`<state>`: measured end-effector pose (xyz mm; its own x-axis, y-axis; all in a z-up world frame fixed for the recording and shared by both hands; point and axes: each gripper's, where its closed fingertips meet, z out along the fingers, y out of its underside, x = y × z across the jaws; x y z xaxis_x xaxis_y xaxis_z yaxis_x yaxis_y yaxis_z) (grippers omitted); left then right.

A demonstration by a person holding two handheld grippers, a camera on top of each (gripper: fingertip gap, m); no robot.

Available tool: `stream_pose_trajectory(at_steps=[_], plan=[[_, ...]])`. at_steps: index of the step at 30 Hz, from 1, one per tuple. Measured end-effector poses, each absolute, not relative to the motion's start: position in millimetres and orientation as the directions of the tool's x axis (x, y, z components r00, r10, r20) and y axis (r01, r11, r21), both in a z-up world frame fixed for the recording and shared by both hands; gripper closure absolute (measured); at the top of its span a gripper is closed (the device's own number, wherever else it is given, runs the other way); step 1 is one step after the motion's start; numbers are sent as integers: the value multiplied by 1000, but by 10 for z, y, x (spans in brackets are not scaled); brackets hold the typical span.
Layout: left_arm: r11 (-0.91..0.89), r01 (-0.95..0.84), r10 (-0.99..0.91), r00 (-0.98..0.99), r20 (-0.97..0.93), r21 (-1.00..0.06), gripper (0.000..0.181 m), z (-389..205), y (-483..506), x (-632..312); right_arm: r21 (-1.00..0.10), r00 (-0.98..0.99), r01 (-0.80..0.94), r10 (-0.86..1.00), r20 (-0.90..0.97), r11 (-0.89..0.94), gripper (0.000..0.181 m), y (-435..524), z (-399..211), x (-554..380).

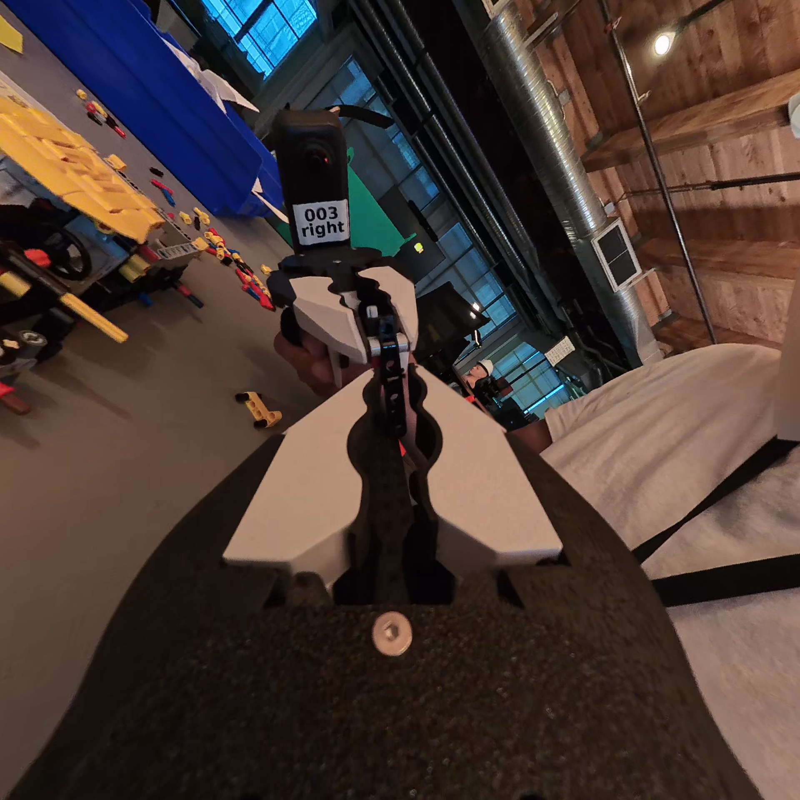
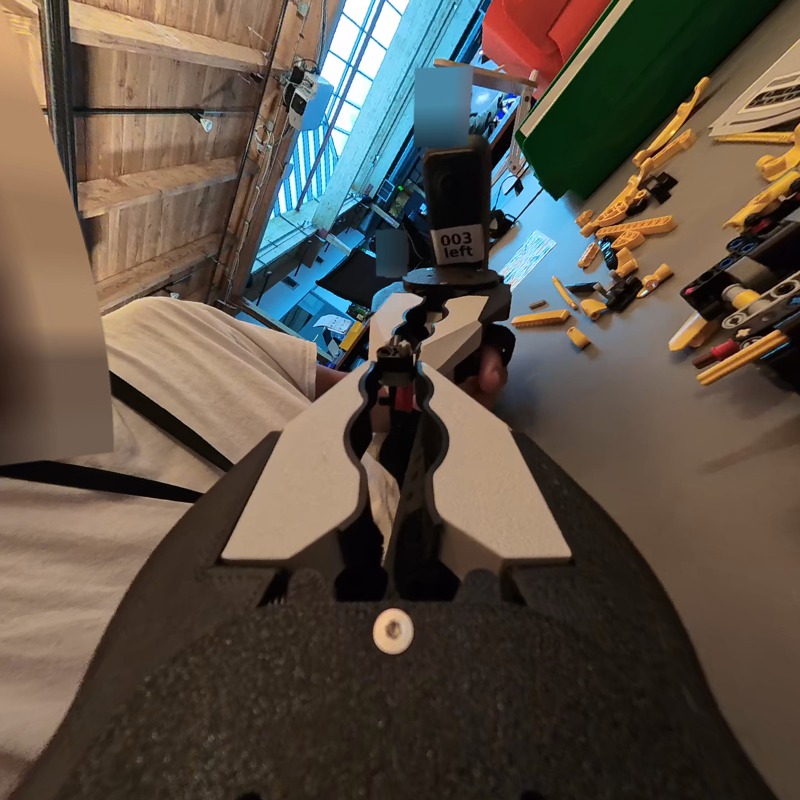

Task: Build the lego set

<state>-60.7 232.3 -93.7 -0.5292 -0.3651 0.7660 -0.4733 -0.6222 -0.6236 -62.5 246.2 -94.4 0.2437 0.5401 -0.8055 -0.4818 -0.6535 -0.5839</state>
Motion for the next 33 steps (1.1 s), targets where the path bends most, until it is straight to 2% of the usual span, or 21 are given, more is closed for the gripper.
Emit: stream_pose_trajectory(at_steps=[6,9,10,12,14,17,21,23,26,30,33], plan=[[-647,-426,-425,-487,763,-632,173,-964,2424,-559,-588,278,-528,529,-802,-613,163,2523,-943,-576],[-724,-370,-398,-466,791,-582,174,-943,2559,-523,-709,441,-519,561,-700,-477,146,2509,-873,-500],[-743,-351,-397,-454,798,-569,174,-945,2609,-510,-783,558,-467,550,-621,-411,142,2522,-901,-487],[-769,-321,-395,-441,806,-553,174,-939,2688,-492,-921,783,-248,498,-373,-301,124,2556,-1027,-533],[-785,-313,-390,-422,819,-535,174,-968,2726,-467,-969,874,-123,439,-209,-215,124,2590,-1008,-623],[-784,-314,-393,-417,820,-535,174,-979,2711,-450,-985,933,-62,341,-116,-163,120,2683,-967,-685],[-797,-304,-377,-424,823,-522,174,-960,2735,-459,-981,980,48,197,11,-187,140,2753,-1005,-555],[-806,-283,-385,-417,823,-521,174,-953,2765,-454,-977,986,82,159,51,-197,131,2770,-1016,-516],[-834,-259,-356,-422,834,-488,173,-926,2783,-440,-966,991,70,131,39,-249,132,2814,-1089,-533],[-825,-249,-382,-418,824,-508,173,-922,2751,-414,-967,993,115,9,116,-225,160,2838,-1054,-451],[-809,-249,-422,-384,821,-532,172,-975,2756,-390,-965,996,78,-27,87,-249,164,2840,-1110,-417]])
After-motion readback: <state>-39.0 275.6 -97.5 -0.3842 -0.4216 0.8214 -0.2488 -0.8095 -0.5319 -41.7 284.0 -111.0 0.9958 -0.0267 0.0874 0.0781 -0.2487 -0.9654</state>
